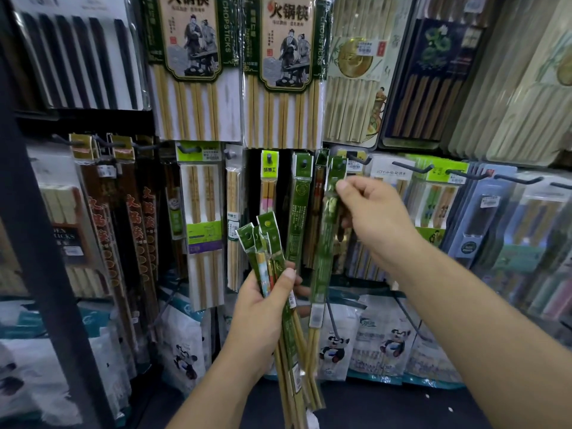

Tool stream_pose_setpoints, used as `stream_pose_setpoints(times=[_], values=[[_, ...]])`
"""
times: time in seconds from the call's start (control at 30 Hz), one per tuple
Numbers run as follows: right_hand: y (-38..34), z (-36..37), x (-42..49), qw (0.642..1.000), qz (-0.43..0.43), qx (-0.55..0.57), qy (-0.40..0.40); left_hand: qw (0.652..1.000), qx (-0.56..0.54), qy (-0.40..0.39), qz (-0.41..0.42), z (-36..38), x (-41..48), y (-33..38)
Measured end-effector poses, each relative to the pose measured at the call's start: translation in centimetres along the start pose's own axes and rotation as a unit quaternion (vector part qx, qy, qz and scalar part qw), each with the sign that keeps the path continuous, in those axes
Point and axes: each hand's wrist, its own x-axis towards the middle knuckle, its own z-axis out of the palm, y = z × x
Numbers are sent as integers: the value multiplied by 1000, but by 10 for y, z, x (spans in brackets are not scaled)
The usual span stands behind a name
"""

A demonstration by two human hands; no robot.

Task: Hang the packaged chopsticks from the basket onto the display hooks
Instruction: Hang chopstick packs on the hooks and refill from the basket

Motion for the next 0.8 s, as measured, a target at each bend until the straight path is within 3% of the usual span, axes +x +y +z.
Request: stream_pose_setpoints(times=[0.5,0.8], values=[[-7,-2,25,997,-16,3,70,999,38,-12,3,-1,-1,-1],[5,0,34,992,-31,-95,72,998,62,4,23,-1,-1,-1]])
